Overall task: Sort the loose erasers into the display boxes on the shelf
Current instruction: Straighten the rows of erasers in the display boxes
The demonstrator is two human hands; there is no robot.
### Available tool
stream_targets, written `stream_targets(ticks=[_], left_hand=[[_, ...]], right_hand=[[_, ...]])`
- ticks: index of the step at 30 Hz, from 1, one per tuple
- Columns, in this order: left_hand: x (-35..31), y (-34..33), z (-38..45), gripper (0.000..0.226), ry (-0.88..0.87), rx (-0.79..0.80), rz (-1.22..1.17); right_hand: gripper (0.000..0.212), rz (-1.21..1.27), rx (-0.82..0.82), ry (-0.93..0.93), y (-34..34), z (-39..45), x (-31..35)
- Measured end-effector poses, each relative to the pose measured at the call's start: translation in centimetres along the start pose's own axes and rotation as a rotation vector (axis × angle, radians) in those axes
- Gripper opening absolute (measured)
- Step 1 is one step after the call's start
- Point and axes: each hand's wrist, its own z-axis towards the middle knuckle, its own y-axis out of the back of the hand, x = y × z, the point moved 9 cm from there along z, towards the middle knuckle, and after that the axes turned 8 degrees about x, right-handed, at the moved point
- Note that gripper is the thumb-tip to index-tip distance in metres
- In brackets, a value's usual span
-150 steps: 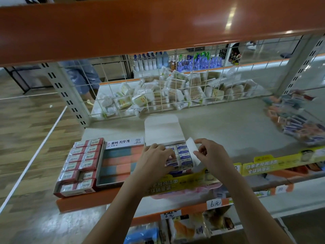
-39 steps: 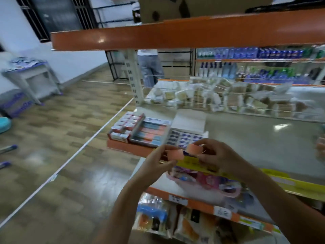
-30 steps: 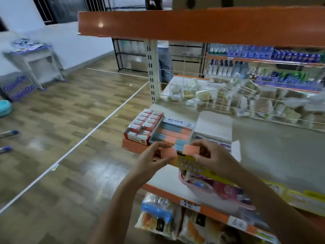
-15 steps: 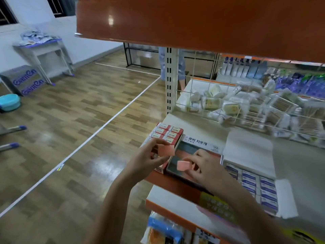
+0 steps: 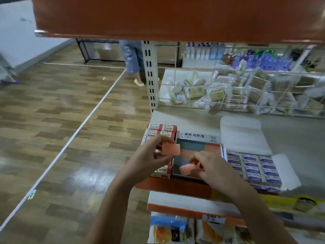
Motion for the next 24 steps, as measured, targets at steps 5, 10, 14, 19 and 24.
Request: stream_targets(ticks=[5,10,14,19,24], left_hand=[[0.3,-0.2,0.3,0.033,-0.070,0.097,0.032],[0.4,-0.3,0.3,0.031,-0.097,0.185,0.040],[0.7,-0.4,0.3,0.031,-0.108,0.212,0.077],[0.4,-1.4,0.8,0.028,-0.118,0.241,0.109],[-0.7,-3.5,1.9,0.030,-0.129,0.251,0.148]], right_hand=[[0.022,0.024,-0.045,-0.080,-0.6,-0.4,0.4],[0.021,0.066,-0.070,-0.161,-1.1,-0.3,0.9],[0.016,0.132,-0.065,-0.212,-1.1,-0.2,0.6],[0.021,0.063,-0.075,-0.223,-0.5,-0.4,0.8],[0.022,0.040,-0.420,-0.313,3.6,-4.5,-1.6]])
